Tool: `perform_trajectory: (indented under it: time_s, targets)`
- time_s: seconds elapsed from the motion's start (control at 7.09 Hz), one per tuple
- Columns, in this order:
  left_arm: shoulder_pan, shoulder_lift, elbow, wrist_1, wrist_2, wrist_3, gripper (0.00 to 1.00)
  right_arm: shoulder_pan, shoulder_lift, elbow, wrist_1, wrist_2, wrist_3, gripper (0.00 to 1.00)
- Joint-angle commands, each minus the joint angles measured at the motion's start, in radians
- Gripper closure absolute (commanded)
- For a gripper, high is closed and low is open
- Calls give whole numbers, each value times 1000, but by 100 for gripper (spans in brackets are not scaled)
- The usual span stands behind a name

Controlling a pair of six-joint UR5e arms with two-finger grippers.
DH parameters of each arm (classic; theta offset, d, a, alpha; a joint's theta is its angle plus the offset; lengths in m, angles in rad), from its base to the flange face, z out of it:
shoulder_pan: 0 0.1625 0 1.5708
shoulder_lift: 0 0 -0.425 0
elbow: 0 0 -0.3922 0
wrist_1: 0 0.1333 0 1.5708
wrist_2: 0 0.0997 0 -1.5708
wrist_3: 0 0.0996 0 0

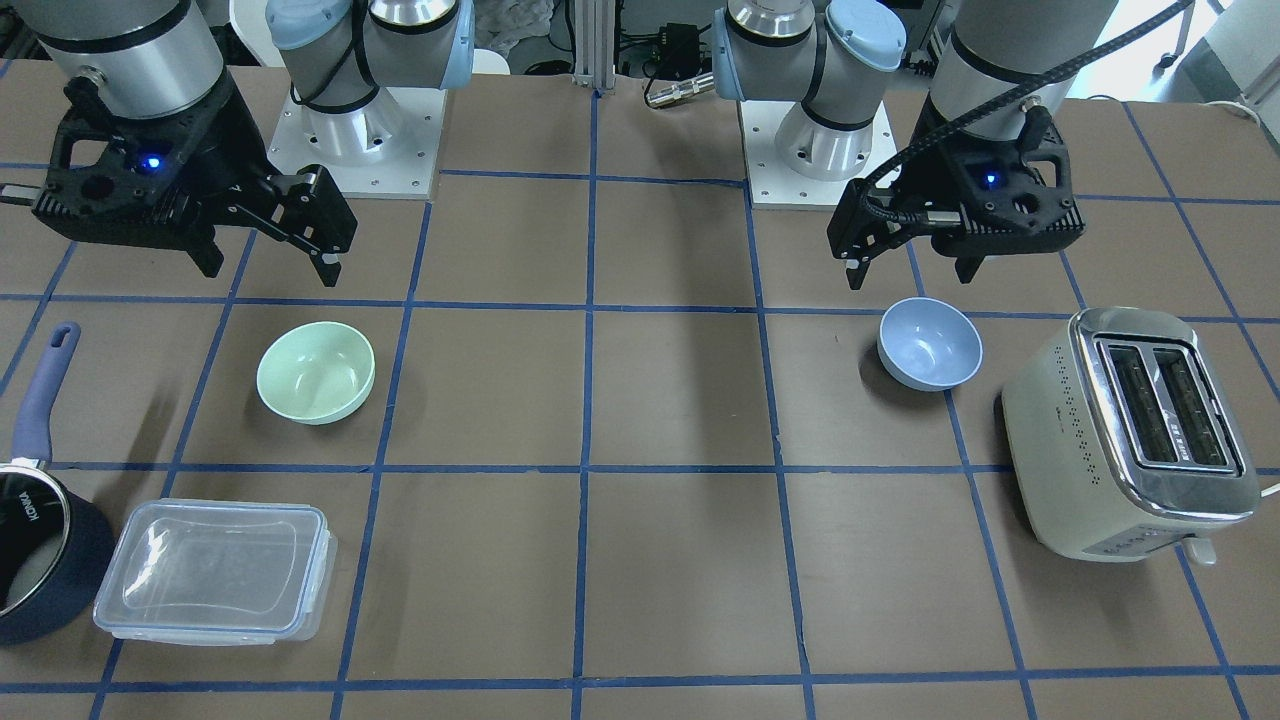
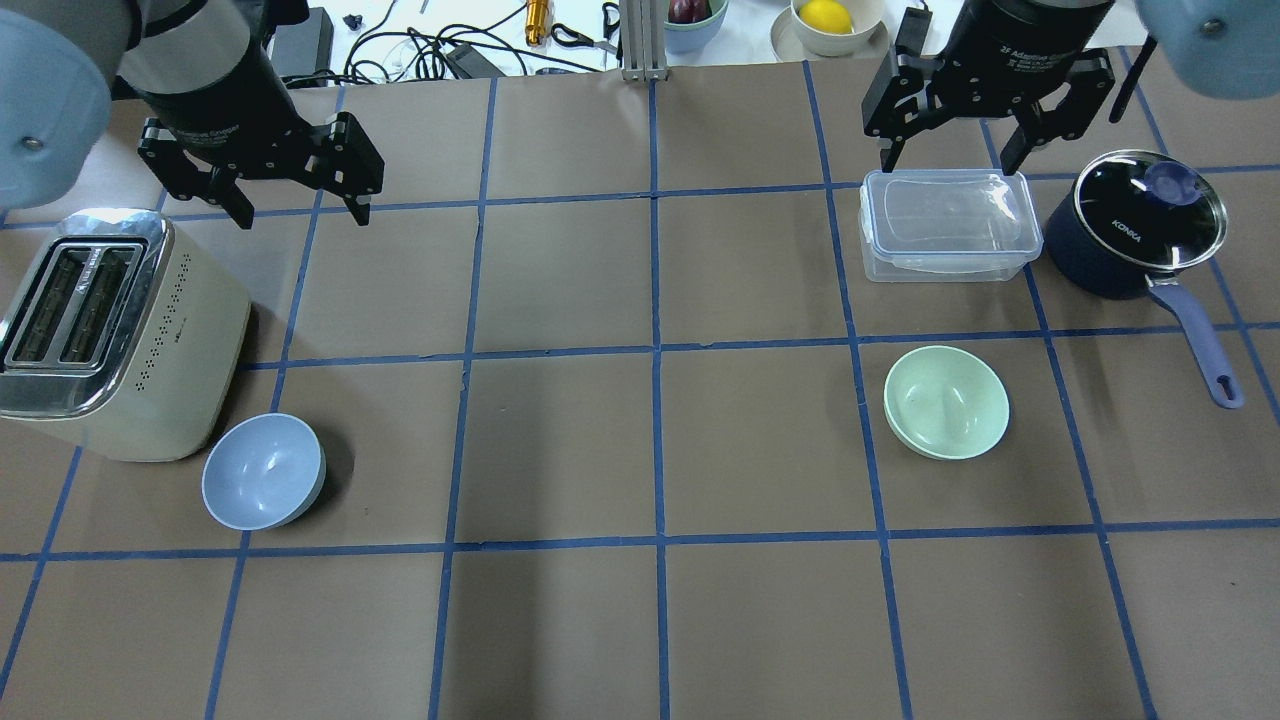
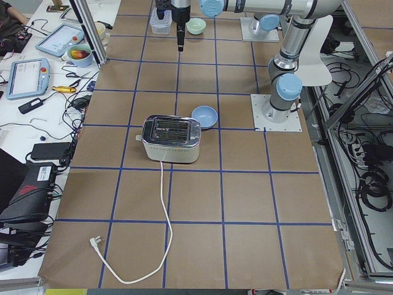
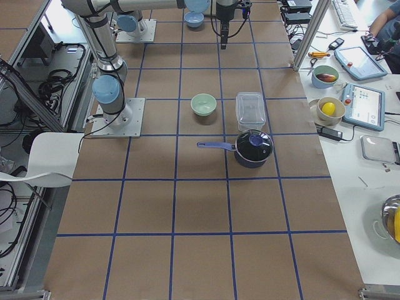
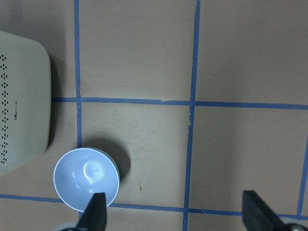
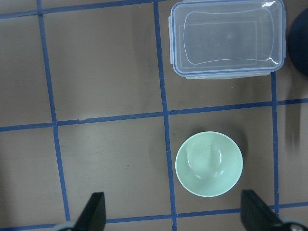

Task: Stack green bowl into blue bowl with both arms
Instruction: 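Lower the left gripper onto the rim of the pale blue bowl and grasp it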

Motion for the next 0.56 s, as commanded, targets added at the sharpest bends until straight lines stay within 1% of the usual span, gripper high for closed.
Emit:
perform_trajectory:
  time_s: [0.0, 0.14, 0.28, 0.42]
  targets:
    - [0, 4, -7, 13, -4, 4, 0, 0, 0, -1, 1, -1, 0, 0]
    - [7, 18, -35, 7, -1, 95, 0, 0, 0, -1, 1, 0, 0, 0]
    - [17, 50, -101, 13, 3, 191, 0, -1, 0, -1, 1, 0, 0, 0]
    - [17, 76, -175, 34, 3, 188, 0, -3, 0, 2, 1, 0, 0, 0]
